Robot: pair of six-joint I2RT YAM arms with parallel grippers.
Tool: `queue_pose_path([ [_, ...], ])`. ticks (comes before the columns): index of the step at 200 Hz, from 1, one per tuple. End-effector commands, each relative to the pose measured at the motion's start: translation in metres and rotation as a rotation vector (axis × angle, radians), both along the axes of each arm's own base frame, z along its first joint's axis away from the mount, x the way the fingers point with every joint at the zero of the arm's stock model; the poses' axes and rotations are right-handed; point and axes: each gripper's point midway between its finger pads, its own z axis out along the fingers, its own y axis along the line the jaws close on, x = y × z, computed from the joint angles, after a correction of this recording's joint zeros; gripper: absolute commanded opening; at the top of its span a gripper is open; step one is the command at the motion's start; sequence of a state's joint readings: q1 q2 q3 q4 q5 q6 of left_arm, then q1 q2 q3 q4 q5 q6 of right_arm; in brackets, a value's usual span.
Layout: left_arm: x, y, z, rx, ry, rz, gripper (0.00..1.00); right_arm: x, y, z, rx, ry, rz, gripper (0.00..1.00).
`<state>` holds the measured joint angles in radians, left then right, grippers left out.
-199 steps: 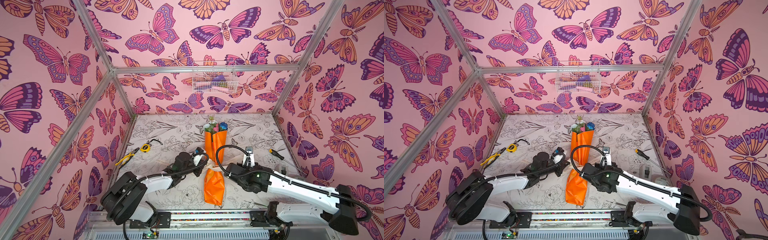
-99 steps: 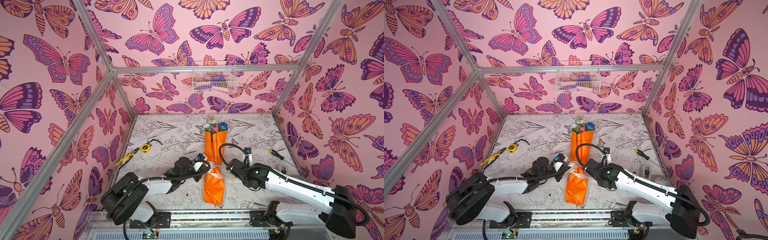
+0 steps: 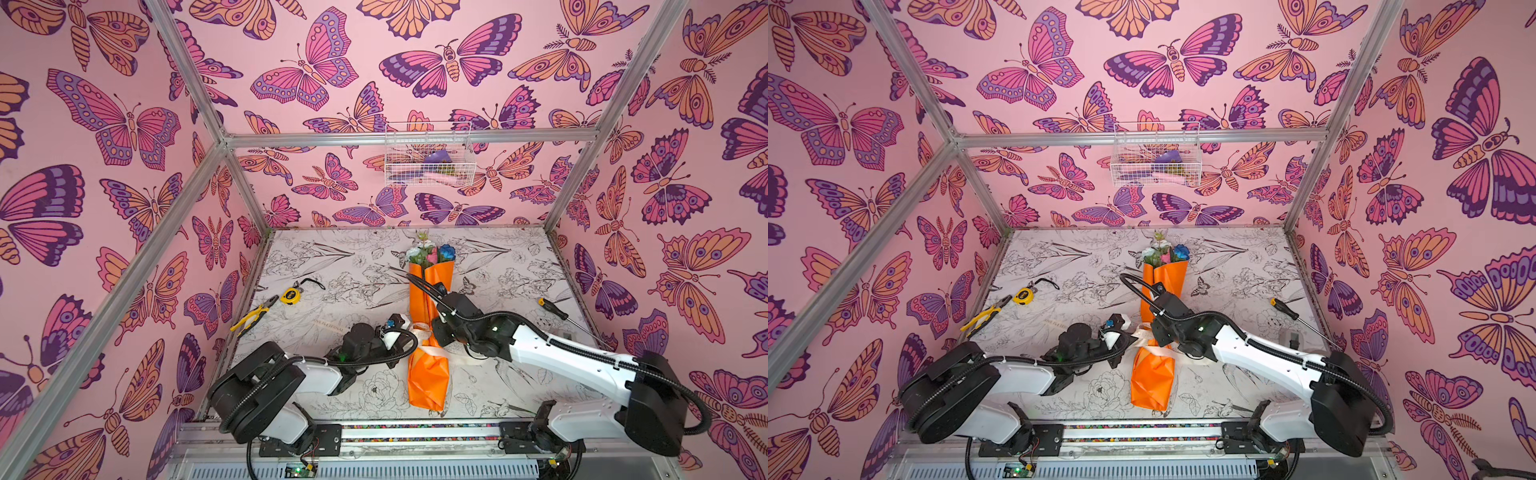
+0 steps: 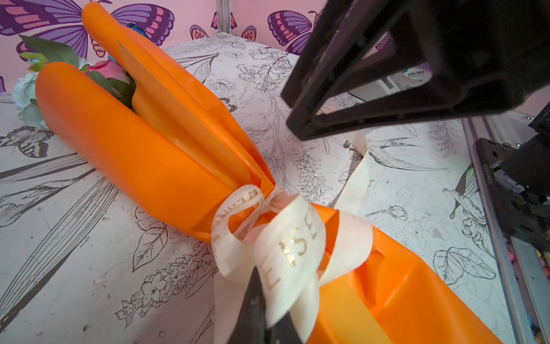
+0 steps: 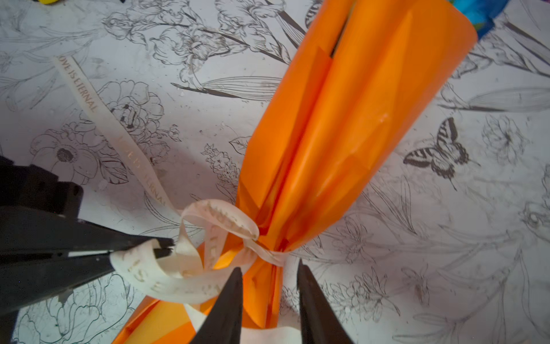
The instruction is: Tie the bouquet of fake flowers
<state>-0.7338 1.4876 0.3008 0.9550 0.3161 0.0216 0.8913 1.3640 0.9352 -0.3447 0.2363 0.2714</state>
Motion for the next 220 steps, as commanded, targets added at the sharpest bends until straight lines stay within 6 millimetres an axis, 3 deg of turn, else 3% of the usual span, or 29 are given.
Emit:
queue_pose_path([
  [1,-0.001,-0.008,0.018,-0.069,-0.08,-0.033,0.0,0.007,0.022,0.006,-0.022,-0.042,0.166,0.33],
  [113,0.002,-0.011,0.018,-0.06,-0.077,-0.035,0.0,0.003,0.044,-0.021,-0.034,0.063,0.407,0.4],
  [146,0.001,-0.011,0.019,-0.059,-0.076,-0.042,0.0,0.008,0.043,-0.024,-0.079,0.059,0.41,0.43],
  [151,0.0,-0.011,0.019,-0.059,-0.075,-0.044,0.0,0.01,0.042,-0.036,-0.103,0.079,0.404,0.43],
  [180,-0.001,-0.011,0.02,-0.062,-0.075,-0.051,0.0,0.021,0.037,-0.046,-0.157,0.074,0.358,0.43],
  [201,-0.002,-0.011,0.019,-0.06,-0.073,-0.05,0.0,0.024,0.034,-0.053,-0.186,0.082,0.336,0.4],
  [220,-0.003,-0.01,0.018,-0.058,-0.069,-0.049,0.0,0.028,0.033,-0.053,-0.185,0.073,0.306,0.27],
])
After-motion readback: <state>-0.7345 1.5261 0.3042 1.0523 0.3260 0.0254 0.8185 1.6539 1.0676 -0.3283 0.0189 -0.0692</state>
